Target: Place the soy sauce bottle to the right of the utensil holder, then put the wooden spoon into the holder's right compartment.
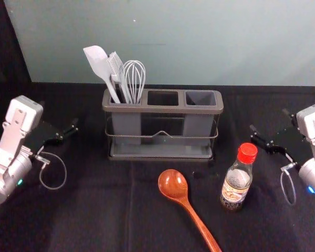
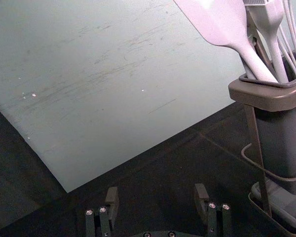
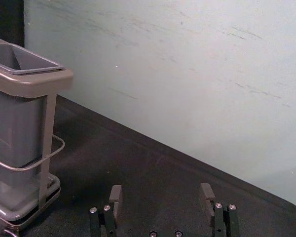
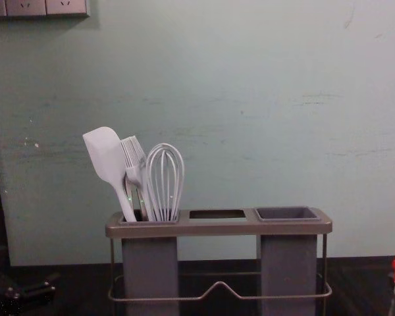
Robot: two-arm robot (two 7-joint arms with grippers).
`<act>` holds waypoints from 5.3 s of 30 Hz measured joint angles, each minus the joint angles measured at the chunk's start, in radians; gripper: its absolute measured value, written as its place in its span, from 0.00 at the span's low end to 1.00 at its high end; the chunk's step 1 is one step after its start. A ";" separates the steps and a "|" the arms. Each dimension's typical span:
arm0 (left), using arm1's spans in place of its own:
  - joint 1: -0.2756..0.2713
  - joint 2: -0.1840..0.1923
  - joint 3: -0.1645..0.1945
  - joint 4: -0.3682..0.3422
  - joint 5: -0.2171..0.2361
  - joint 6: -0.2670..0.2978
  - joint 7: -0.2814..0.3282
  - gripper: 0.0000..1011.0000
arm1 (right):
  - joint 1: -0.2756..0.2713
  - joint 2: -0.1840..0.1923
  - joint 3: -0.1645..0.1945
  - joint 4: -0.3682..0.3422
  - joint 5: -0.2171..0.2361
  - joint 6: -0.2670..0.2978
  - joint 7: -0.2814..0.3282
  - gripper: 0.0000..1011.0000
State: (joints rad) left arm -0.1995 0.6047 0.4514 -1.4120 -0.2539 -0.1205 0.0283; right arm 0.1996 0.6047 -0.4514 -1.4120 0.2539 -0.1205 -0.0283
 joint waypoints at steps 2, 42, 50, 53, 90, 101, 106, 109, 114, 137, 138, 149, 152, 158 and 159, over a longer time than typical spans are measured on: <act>0.000 0.000 0.000 0.000 0.000 0.000 0.000 0.99 | 0.000 0.000 0.000 0.000 0.000 0.000 0.000 0.99; 0.000 0.000 0.000 0.000 0.000 0.000 0.000 0.99 | 0.000 0.000 0.000 0.000 0.000 0.000 0.000 0.99; 0.000 0.000 0.000 0.000 0.000 0.000 0.000 0.99 | 0.000 0.000 0.000 0.000 0.000 0.000 0.000 0.99; 0.000 0.000 0.000 0.000 0.000 0.000 0.000 0.99 | 0.000 0.000 0.000 0.000 0.000 0.000 0.000 0.99; 0.000 0.000 0.000 0.000 0.000 0.000 0.000 0.99 | -0.047 0.006 0.029 -0.031 -0.017 -0.019 0.001 0.99; 0.000 0.000 0.000 0.000 0.000 0.000 0.000 0.99 | -0.166 0.060 0.093 -0.124 -0.025 -0.041 -0.009 0.99; 0.000 0.000 0.000 0.000 0.000 0.000 0.000 0.99 | -0.244 0.093 0.138 -0.184 0.006 -0.075 0.007 0.99; 0.000 0.000 0.000 0.000 0.000 0.000 0.000 0.99 | -0.290 0.112 0.166 -0.220 0.035 -0.094 0.026 0.99; 0.000 0.000 0.000 0.000 0.000 0.000 0.000 0.99 | -0.365 0.134 0.212 -0.271 0.097 -0.130 0.067 0.99; 0.000 0.000 0.000 0.000 0.000 0.000 0.000 0.99 | -0.626 0.231 0.335 -0.489 0.329 -0.152 0.306 0.99; 0.000 0.000 0.000 0.000 0.000 0.000 0.000 0.99 | -0.627 0.231 0.335 -0.493 0.329 -0.152 0.311 0.99; 0.000 0.000 0.000 0.000 0.000 0.000 0.000 0.99 | -0.511 0.172 0.266 -0.468 0.318 -0.094 0.366 0.99; 0.000 0.000 0.000 0.000 0.000 0.000 0.000 0.99 | -0.456 0.143 0.243 -0.444 0.312 -0.067 0.383 0.99; 0.000 0.000 0.000 0.000 0.000 0.000 0.000 0.99 | -0.402 0.109 0.225 -0.416 0.306 -0.039 0.399 0.99; 0.000 0.000 0.000 0.000 0.000 0.000 0.000 0.99 | -0.390 0.101 0.223 -0.409 0.303 -0.033 0.401 0.99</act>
State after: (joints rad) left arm -0.1996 0.6047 0.4514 -1.4120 -0.2539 -0.1205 0.0283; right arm -0.1901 0.7052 -0.2289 -1.8213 0.5570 -0.1532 0.3732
